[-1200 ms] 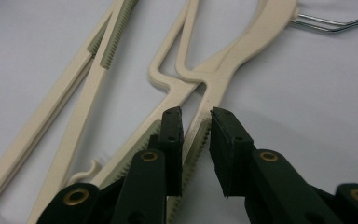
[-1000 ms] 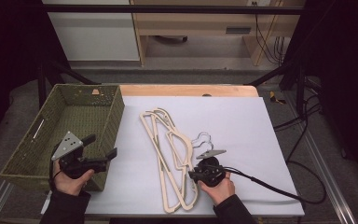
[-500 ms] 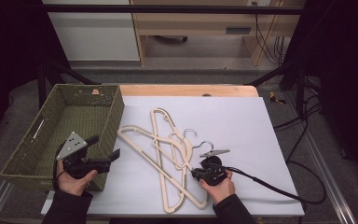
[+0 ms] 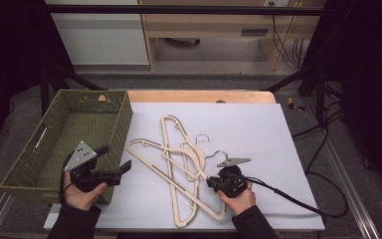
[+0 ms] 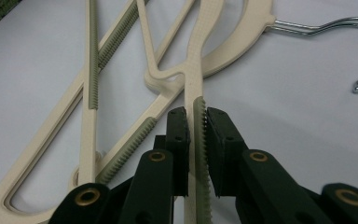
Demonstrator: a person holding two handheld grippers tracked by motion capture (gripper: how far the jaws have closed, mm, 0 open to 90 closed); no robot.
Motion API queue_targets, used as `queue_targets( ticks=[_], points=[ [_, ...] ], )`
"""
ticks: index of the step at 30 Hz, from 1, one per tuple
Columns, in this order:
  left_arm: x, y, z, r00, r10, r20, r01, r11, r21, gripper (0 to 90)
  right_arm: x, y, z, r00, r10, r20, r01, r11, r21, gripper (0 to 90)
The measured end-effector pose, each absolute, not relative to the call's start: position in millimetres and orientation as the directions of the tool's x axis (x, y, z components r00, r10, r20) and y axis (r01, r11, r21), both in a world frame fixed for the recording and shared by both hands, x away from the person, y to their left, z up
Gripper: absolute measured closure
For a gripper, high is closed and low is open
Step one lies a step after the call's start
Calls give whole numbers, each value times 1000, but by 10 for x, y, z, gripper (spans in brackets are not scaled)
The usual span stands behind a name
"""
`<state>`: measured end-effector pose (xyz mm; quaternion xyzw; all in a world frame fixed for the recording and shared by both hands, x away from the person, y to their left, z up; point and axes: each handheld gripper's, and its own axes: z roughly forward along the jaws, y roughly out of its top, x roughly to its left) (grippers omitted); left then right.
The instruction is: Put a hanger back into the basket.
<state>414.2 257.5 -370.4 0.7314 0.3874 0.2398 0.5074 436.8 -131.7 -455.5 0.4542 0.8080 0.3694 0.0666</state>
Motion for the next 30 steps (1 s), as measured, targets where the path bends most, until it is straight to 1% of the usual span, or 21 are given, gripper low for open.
queue_targets(
  ticks=[2,11,16,21,24,30],
  points=[
    [4137,2554,-3697,588,808,-42,323,-187,928,61,4360,-1307,-4547,-569,788,234,692,305,654,801],
    [4173,2265,-3650,624,781,-39,330,-218,918,69,4328,-1330,-4500,-604,767,218,655,321,684,803],
    [4320,1986,-3689,652,758,-26,350,-270,897,70,4310,-1355,-4465,-624,755,204,628,327,706,805],
    [4435,1809,-3728,667,743,-49,370,-273,888,75,4276,-1362,-4435,-632,746,210,621,325,713,809],
    [4551,1653,-3755,679,731,-66,384,-278,880,84,4256,-1372,-4421,-652,729,209,603,331,726,814],
    [4684,1458,-3809,693,718,-62,395,-306,866,117,4201,-1378,-4404,-669,712,212,588,333,737,817]
  ],
)
